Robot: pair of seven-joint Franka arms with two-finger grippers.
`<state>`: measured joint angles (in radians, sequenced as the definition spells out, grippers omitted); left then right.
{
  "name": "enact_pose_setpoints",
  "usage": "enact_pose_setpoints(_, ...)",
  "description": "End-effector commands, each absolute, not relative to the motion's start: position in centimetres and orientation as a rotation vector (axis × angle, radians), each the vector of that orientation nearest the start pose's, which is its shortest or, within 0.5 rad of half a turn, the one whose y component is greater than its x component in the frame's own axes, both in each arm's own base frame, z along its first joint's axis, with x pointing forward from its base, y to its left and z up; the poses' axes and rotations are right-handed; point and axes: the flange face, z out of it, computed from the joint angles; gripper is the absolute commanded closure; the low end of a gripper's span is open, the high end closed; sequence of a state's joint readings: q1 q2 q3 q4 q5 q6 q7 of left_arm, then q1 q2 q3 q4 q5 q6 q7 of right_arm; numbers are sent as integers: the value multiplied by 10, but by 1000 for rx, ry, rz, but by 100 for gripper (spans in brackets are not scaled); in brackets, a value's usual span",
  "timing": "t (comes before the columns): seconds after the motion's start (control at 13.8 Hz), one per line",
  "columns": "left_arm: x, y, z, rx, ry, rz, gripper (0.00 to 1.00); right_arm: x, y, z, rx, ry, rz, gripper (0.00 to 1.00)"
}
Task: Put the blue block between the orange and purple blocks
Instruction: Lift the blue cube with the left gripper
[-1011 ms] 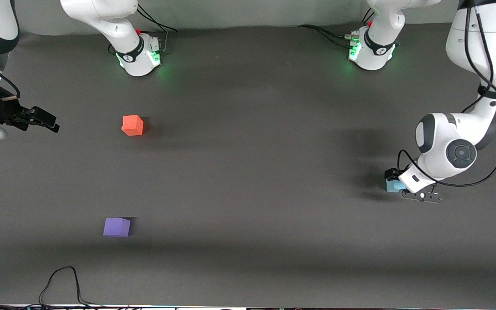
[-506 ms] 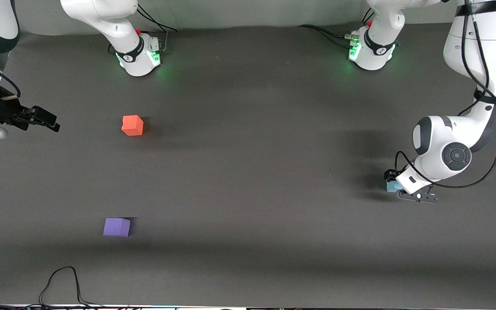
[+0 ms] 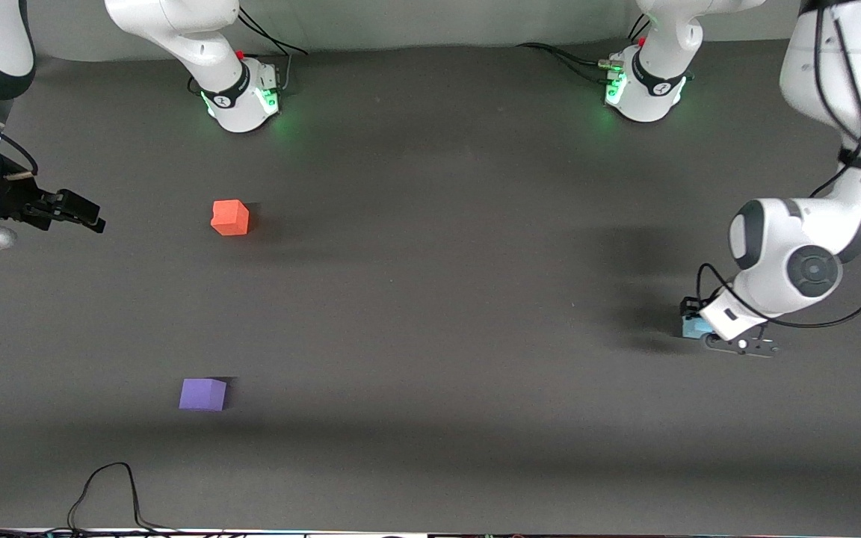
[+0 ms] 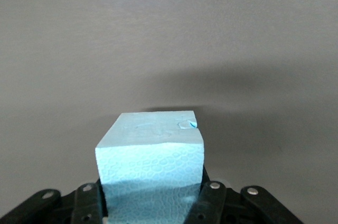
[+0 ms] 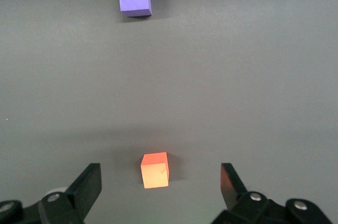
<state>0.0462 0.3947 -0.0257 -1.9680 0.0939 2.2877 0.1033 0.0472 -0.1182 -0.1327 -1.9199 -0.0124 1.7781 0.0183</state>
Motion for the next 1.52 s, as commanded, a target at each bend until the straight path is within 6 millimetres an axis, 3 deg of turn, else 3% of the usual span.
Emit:
enact_pose_setpoints(0.0,580,16,393,-3092,168,154,64,523,-54,545,-3126,110,49,0)
enact_pose_setpoints(0.14,570,15,473,-3095,138,179,64,525,-53,544,-3125,117,49,0)
enact_pose_setpoints(0.36,563,19,559,-3092,111,225,63,526,-52,543,-3125,120,49,0)
enact_pose_setpoints(0.43,561,19,578,-3093,107,232,62,526,-52,543,-3127,119,49,0)
enact_pose_setpoints(0.65,559,15,594,-3095,102,220,60,526,-46,544,-3125,120,46,0)
enact_pose_setpoints(0.79,559,-8,594,-3091,34,213,60,532,-44,544,-3105,125,44,0)
enact_pose_setpoints(0.94,559,-63,592,-3086,11,190,61,533,-42,543,-3082,131,45,0)
enact_pose_setpoints(1.3,569,-268,575,-3128,-279,152,59,532,-42,542,-3084,126,47,0)
enact_pose_setpoints(1.44,576,-340,561,-3155,-378,162,56,532,-41,542,-3084,124,47,0)
